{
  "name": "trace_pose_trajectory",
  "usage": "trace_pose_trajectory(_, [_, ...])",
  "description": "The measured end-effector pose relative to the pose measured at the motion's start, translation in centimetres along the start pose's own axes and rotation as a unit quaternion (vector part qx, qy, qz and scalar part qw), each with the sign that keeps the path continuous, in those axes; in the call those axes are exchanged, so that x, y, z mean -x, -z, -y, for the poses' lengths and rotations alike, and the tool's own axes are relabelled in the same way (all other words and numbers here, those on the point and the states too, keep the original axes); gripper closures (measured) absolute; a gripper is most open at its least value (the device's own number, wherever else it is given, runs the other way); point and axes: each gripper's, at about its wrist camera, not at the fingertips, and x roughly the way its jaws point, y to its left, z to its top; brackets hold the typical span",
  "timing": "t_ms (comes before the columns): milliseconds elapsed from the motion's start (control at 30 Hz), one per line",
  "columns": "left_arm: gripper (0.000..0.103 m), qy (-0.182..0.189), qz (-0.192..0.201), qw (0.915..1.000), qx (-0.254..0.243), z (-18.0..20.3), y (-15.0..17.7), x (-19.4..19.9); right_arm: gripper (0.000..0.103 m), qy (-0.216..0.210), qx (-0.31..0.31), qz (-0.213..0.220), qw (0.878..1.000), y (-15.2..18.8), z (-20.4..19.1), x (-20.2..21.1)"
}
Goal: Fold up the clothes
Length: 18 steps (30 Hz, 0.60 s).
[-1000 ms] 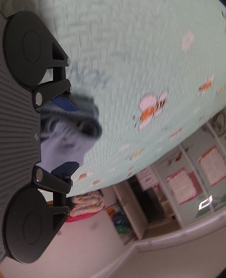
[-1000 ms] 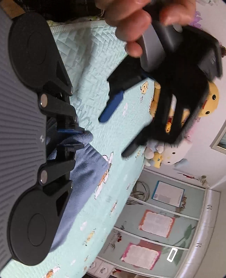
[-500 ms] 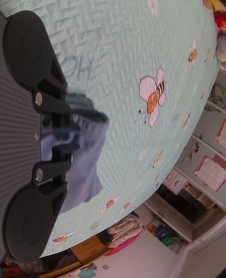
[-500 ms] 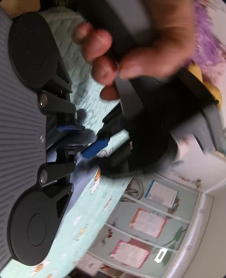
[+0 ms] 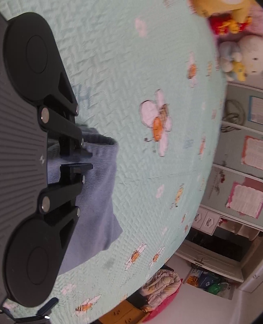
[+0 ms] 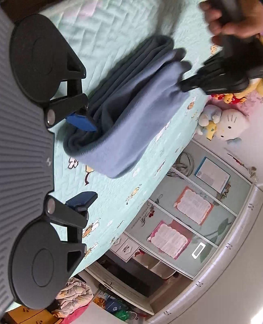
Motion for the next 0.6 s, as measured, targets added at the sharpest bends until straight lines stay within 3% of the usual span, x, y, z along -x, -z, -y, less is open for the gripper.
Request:
trace_pose_trajectory(100, [0.077, 0.004, 0.019, 0.9978, -0.063, 2.3, 0.4, 0.6, 0.037, -0.002, 0.008, 0.025, 1.000, -0.2, 0.3, -0.2])
trace_pose_trajectory(167, [0.074, -0.005, -0.004, 0.9945, -0.104, 3.3, 1.1, -0.9, 0.036, -0.011, 0.006, 0.029, 0.999, -0.3, 0.7, -0.7])
trace_pose_trajectory(267, [0.098, -0.029, -0.033, 0.9920, -0.118, 1.9, 2.0, -3.7, 0.034, -0.038, -0.013, 0.027, 0.999, -0.9, 1.8, -1.6])
trace_pose_trajectory(433, [0.098, 0.002, -0.053, 0.9937, -0.098, 0.0, 1.3, -4.6, 0.023, -0.095, -0.152, 0.007, 0.984, -0.5, 7.5, -2.8])
trace_pose_trajectory(533, [0.098, 0.018, -0.077, 0.9943, -0.072, -0.5, 0.7, -5.5, 0.023, -0.113, -0.164, 0.004, 0.980, 0.5, 8.5, -2.9])
trace_pose_trajectory(600, [0.098, 0.026, -0.085, 0.9940, -0.064, -0.7, 0.6, -5.6, 0.023, -0.104, -0.130, 0.008, 0.986, 0.6, 7.6, -2.4])
